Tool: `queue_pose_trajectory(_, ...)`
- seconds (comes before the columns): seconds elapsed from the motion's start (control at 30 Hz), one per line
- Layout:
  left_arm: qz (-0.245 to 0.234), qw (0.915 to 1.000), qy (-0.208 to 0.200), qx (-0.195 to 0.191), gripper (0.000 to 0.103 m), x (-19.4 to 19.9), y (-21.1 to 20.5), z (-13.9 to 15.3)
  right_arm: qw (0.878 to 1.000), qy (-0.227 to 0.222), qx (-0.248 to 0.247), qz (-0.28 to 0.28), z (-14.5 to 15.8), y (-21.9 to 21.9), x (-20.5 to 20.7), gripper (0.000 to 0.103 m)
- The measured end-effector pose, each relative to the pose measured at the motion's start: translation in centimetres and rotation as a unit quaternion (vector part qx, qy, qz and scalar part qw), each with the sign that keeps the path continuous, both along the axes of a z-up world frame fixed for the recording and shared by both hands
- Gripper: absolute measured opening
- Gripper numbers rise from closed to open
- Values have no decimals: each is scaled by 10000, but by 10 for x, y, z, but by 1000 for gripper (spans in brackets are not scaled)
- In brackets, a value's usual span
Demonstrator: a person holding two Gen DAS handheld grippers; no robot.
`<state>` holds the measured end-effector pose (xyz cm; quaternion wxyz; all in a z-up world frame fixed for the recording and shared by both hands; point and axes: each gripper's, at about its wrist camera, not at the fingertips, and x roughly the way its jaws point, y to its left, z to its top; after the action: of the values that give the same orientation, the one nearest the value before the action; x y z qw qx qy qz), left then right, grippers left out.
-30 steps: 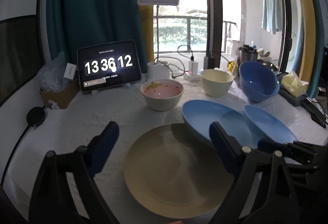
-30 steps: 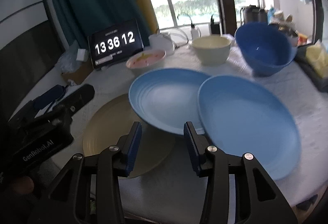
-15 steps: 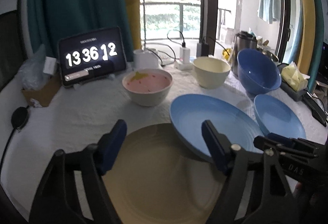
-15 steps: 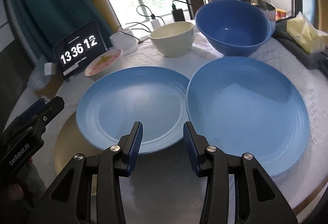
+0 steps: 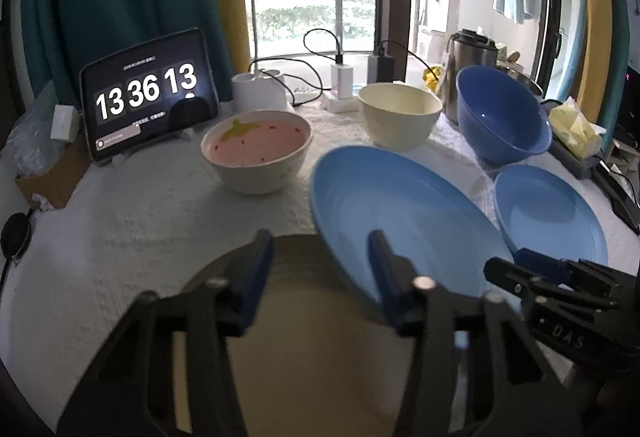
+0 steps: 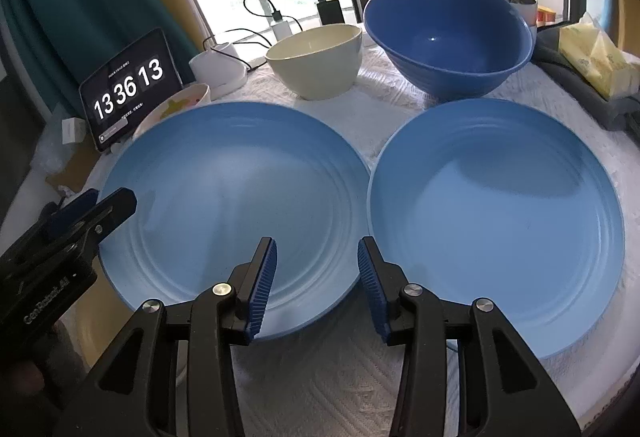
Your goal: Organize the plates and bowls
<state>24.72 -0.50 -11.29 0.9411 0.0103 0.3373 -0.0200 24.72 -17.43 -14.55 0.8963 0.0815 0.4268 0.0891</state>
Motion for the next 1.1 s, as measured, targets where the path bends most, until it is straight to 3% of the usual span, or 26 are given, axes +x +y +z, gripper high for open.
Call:
queue_pose_trajectory(0.1,76,9999,87,40,28,3,0,-4,10000,-41,-48,-65,2,0,-3,45)
queue_pose_trajectory(0.4,35,9997,248,-27,26,1,4,-11,9999,88,76,-65,-2,0,-7,45)
queue_pose_trajectory(0.63,-11,9989,372,-290,26,-5,12,-13,9997,-118,-201,-123,5,4,-12,35)
queue_pose_trajectory(1.1,131,9987,201,-441,26,-34,31,-3,9990,-304,-322,-7,18,18,-30,34)
